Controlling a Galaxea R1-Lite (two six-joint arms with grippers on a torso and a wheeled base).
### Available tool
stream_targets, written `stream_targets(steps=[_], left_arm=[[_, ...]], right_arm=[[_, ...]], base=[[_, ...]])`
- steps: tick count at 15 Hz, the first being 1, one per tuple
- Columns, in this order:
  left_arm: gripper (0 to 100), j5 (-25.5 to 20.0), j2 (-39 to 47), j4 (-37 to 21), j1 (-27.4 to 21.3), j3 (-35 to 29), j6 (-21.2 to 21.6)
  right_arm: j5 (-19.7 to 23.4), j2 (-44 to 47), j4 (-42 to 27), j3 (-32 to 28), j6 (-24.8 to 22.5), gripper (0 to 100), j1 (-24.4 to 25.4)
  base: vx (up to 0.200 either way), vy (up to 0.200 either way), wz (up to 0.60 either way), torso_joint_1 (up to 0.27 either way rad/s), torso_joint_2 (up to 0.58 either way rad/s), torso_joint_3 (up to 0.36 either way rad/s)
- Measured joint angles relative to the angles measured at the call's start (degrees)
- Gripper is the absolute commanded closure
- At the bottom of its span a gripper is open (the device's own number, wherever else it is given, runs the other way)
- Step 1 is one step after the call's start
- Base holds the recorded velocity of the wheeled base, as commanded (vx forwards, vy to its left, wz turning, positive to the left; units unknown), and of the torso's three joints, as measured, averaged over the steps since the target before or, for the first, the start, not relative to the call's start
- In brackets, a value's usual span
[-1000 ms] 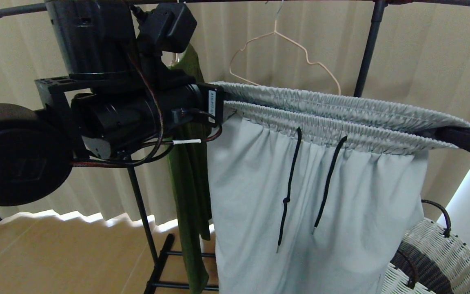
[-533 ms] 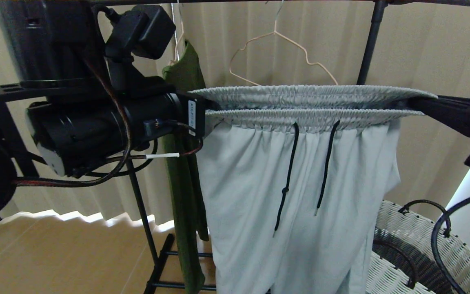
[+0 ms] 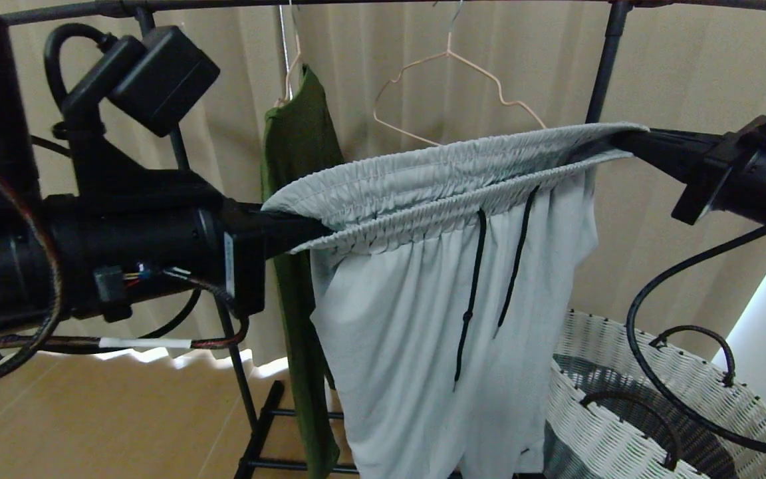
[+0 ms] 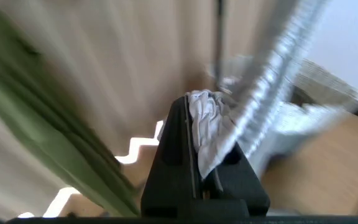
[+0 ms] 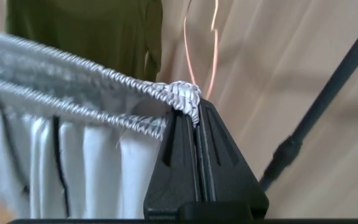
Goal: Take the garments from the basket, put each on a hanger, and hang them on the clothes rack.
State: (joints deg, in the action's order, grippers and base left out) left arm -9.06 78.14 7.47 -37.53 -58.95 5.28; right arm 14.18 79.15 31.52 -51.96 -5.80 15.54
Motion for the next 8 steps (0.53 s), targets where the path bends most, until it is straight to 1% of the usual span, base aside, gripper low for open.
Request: stream_targets(steps=[2,4,6,8], left_arm=[[100,-1.76,-2.45,0.0,-1.6,1.79,0.0],[100,-1.87,-4.41,0.07,-3.83,3.47,-0.02],[100,-1.67,-6.27,0.18,-6.79,4.63,0.0],[100,-1.48,-7.17,0.18,-7.72,4.96,0.0]], right_arm=[[0.0,2.01,2.72,-1.12,2.28,100,0.27],[0.0,3.45,5.36,-1.35,2.63,100,0.82],[0.0,4.33,5.45,-1.34,2.66,100,1.21],[-0.06,4.69,5.47,-1.23,2.66,100,1.32]], base=[[0.0,0.0,0.0,0.0,0.0,0.0],[0.0,0.0,0.0,0.0,0.0,0.0],[0.0,0.0,0.0,0.0,0.0,0.0],[0.0,0.0,0.0,0.0,0.0,0.0]])
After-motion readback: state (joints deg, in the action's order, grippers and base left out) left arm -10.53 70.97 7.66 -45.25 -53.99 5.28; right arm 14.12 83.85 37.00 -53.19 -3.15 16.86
